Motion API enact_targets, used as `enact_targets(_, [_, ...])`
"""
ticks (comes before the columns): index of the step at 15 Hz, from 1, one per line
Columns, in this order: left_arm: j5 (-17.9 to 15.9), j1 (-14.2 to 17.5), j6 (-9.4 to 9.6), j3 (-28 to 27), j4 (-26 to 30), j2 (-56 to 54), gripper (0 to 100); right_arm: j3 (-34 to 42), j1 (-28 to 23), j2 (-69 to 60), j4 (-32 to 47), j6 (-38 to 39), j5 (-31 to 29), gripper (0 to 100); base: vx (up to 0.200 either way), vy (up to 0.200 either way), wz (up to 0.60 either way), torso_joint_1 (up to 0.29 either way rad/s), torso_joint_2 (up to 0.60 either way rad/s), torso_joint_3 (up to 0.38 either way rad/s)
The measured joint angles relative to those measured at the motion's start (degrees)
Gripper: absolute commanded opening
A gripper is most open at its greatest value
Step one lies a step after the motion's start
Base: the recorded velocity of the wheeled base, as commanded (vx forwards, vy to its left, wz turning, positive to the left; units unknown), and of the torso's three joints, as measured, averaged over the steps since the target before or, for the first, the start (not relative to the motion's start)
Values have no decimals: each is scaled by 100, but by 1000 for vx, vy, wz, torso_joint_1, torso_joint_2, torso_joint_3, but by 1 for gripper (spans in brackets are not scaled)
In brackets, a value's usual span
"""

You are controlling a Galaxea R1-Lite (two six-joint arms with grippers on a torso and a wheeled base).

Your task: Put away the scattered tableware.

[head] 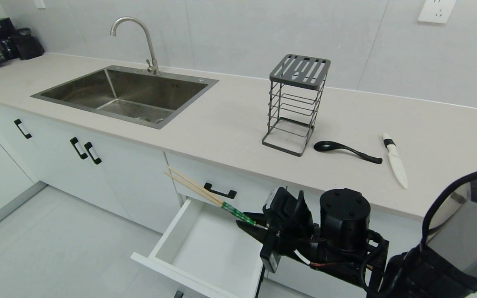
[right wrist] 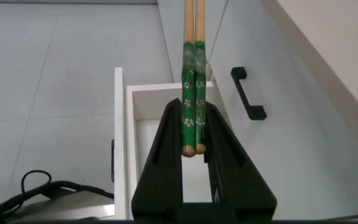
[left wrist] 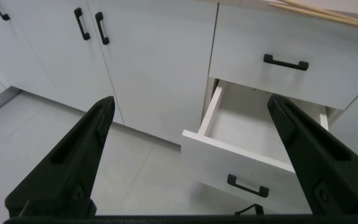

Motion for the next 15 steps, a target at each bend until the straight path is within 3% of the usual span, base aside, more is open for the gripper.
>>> enact_targets(15, [0, 2, -2, 0, -2, 0, 100, 13, 146, 293, -16, 207, -5, 0, 0, 0, 0, -243, 456, 209])
